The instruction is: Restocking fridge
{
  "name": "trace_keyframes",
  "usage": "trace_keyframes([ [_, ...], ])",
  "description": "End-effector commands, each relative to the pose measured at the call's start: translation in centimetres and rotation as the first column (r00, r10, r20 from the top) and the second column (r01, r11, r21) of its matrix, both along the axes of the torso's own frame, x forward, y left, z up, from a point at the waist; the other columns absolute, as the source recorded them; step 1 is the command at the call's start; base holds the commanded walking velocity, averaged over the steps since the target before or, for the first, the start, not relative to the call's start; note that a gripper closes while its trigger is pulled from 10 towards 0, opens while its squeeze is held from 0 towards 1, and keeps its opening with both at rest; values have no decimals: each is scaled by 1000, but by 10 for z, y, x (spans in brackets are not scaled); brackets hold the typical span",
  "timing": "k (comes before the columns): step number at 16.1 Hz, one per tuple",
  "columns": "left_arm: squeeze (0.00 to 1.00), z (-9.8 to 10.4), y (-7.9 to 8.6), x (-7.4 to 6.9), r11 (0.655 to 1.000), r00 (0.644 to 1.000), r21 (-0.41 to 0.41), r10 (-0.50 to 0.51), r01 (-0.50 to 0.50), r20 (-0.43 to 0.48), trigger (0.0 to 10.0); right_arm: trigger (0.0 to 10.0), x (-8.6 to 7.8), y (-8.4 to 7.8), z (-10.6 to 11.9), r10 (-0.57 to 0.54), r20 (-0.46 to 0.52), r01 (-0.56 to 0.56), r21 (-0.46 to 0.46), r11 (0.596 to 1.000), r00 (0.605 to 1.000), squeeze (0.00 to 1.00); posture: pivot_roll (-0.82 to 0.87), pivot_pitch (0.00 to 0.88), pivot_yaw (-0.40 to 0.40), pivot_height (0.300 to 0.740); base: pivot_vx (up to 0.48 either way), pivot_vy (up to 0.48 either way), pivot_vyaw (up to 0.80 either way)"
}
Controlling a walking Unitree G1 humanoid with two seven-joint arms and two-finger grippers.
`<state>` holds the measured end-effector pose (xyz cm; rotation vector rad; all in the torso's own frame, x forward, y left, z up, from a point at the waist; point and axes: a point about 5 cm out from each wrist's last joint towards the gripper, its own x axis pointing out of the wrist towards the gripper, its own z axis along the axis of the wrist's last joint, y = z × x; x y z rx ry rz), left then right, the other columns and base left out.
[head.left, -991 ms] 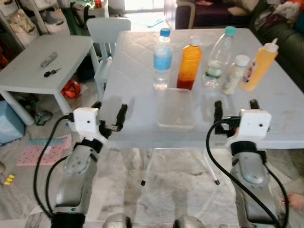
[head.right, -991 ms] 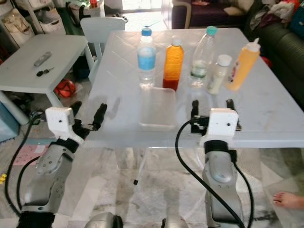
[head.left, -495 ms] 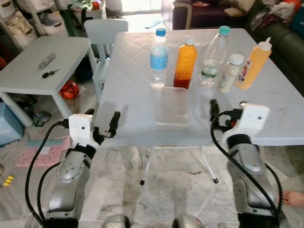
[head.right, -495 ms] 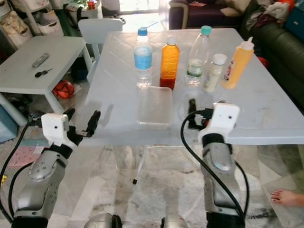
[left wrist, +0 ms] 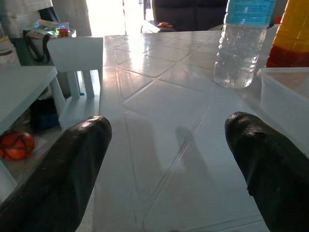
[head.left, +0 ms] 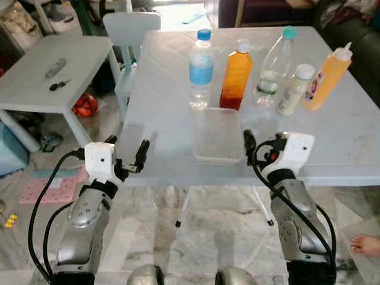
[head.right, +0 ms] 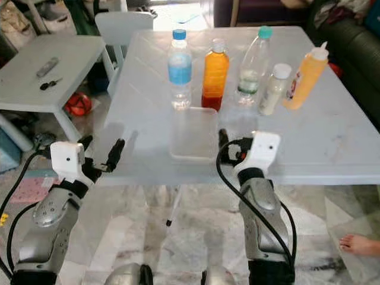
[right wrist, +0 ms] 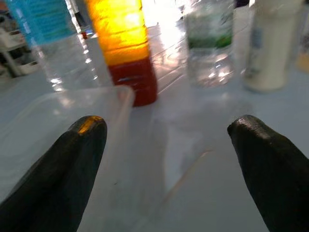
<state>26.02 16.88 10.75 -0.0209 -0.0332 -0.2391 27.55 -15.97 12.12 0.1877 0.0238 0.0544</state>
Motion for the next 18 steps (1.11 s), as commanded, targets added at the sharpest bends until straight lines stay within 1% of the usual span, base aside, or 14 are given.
trace_keyframes([
  [1,0,5,3,-1,1000,1000,25,1,-1,15,10000,10000,-2,4,-6,44,-26,-43,17,999,999,0,-34,78,62,740,0,0,0],
  [3,0,5,4,-1,1000,1000,27,3,-3,15,10000,10000,-3,8,-9,91,-32,-90,20,996,995,0,-32,77,61,740,0,0,0],
  [6,0,4,2,-1,1000,1000,27,-1,0,14,10000,10000,-4,10,-10,99,-33,-99,24,995,995,0,-29,76,63,740,0,0,0],
  [8,0,4,2,-2,1000,1000,30,-6,5,9,10000,10000,-5,11,-16,96,-54,-93,57,994,994,0,-30,76,66,740,0,0,0],
  [9,0,3,2,-2,1000,1000,31,-7,7,6,10000,7137,-6,13,-18,103,-56,-100,62,993,993,0,-31,77,67,740,0,0,0],
  [10,0,0,1,-2,999,1000,35,-13,13,-2,10000,0,-6,16,-21,108,-65,-102,89,991,992,0,-32,75,68,740,0,0,0],
  [14,0,-2,1,-3,999,1000,38,-15,15,-10,10000,0,-4,21,-21,134,-58,-126,129,984,989,0,-32,78,67,740,0,0,0],
  [16,0,-2,1,-3,999,1000,38,-12,12,-10,10000,0,-1,23,-16,154,-41,-147,138,979,987,0,-32,78,64,740,0,0,0],
  [18,0,-2,0,-3,999,1000,39,-13,13,-9,10000,0,-1,22,-18,148,-48,-139,148,979,988,0,-32,79,64,740,0,0,0],
])
